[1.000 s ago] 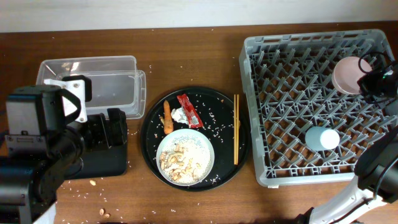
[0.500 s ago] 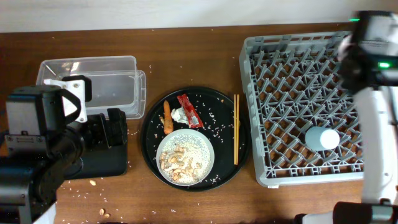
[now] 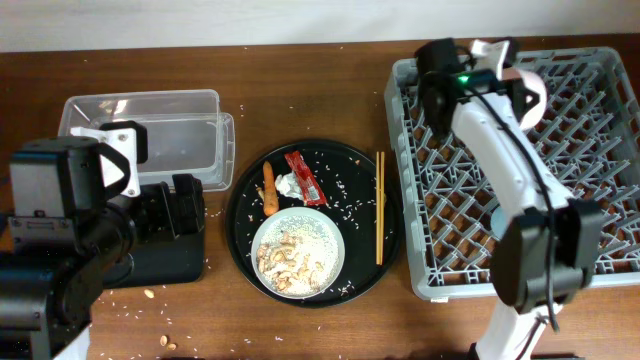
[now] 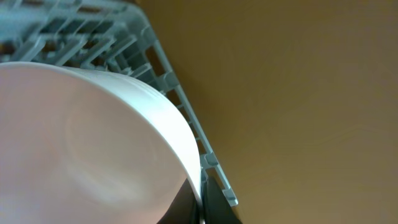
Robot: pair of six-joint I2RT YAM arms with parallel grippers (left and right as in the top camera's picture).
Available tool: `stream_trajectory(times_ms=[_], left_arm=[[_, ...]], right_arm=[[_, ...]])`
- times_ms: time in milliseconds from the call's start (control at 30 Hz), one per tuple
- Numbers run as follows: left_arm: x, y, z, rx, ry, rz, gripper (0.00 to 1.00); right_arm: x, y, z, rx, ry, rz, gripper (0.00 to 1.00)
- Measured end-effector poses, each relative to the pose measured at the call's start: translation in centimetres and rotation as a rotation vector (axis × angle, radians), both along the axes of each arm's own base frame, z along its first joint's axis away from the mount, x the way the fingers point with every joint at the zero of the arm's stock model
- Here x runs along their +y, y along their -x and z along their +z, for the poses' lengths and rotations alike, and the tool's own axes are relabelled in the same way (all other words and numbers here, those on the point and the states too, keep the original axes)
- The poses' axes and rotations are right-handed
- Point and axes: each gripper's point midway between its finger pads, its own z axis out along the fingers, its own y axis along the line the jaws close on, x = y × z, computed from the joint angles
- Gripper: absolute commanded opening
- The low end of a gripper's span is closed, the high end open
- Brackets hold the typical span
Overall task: Sort waste into correct bins and load items into the dishwasher rack
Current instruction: 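Move the right gripper to the chopsticks and grasp them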
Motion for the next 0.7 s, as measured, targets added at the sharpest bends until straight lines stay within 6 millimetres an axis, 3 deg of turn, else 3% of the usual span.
stream_trajectory(times_ms=[200, 500, 700], left_arm=[[0.0, 0.0, 0.0, 0.0, 0.0, 0.0, 0.99], [0.0, 0.0, 0.0, 0.0, 0.0, 0.0, 0.99], [0.0, 0.0, 0.0, 0.0, 0.0, 0.0, 0.99]], right_arm=[[0.0, -0.3, -2.9, 0.116, 0.041, -0.002, 0.04], [-0.5, -0.3, -3.2, 0.12, 0.047, -0.016, 0.04], [-3.1, 0.1, -3.7, 0.113, 0.025, -0.073, 0.04]])
